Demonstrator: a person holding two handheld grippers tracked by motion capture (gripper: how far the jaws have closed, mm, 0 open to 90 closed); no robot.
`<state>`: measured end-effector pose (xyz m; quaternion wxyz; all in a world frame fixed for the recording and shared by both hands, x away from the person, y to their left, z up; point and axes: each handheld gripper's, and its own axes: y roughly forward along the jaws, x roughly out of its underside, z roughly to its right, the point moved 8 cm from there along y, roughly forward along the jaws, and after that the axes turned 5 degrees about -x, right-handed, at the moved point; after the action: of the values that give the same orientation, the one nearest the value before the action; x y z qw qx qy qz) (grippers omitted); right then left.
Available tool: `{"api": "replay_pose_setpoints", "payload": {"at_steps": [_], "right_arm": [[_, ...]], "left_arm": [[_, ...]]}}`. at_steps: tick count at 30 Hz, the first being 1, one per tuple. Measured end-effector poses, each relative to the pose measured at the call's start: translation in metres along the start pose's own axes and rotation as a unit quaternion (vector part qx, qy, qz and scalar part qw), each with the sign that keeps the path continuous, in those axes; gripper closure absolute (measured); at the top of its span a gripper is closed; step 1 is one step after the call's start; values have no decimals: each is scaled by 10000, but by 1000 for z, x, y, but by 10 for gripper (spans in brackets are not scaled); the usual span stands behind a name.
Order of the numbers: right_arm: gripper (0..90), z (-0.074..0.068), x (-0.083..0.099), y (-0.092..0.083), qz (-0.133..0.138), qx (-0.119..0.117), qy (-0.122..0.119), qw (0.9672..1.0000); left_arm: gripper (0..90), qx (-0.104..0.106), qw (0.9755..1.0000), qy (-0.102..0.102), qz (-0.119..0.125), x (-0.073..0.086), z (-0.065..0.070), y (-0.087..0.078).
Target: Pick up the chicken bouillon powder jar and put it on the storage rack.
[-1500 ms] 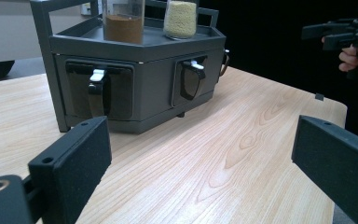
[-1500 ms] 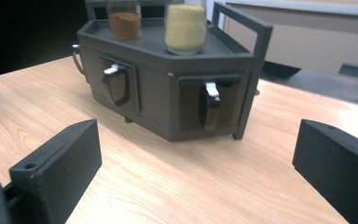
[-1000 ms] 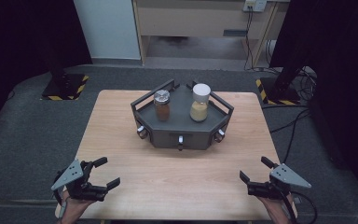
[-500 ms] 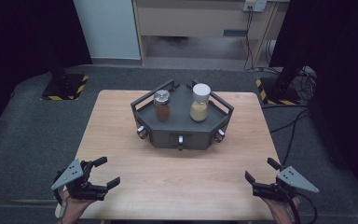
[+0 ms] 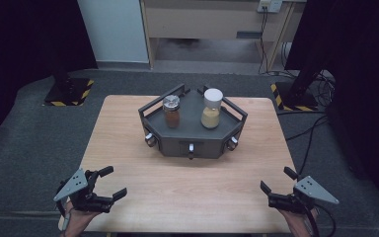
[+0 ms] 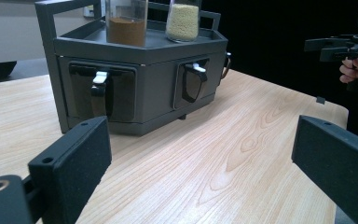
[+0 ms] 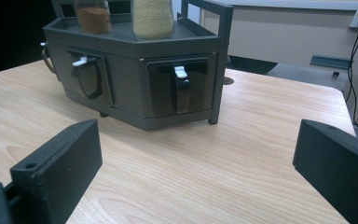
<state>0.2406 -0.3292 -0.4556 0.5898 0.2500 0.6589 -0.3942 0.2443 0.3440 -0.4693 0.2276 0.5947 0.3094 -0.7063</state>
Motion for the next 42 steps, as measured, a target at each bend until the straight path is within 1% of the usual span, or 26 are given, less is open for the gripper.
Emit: {"api": "replay_pose_setpoints", "payload": {"at_steps": [4,11,17,26,42], "right_arm": [[17,1,0,1,-18,-19,20,10000],[16,5,2,1,13,-39,154,9999],[17,5,2,1,10,-89,123,9999],[17,6,3,1,19,-57,152,9999],[19,6,3,2,9,-71,136,9999]], "left_arm": [[37,-16,10000,4,17,0,-1,-1],[37,-89,9999,-76,112,0,-5,-6],[37,-64,9999,-47,92,0,-6,-5],[37,-59,9999,-30,93,0,-6,-5],[36,-68,9999,-11,88,-1,-5,-5]]}}
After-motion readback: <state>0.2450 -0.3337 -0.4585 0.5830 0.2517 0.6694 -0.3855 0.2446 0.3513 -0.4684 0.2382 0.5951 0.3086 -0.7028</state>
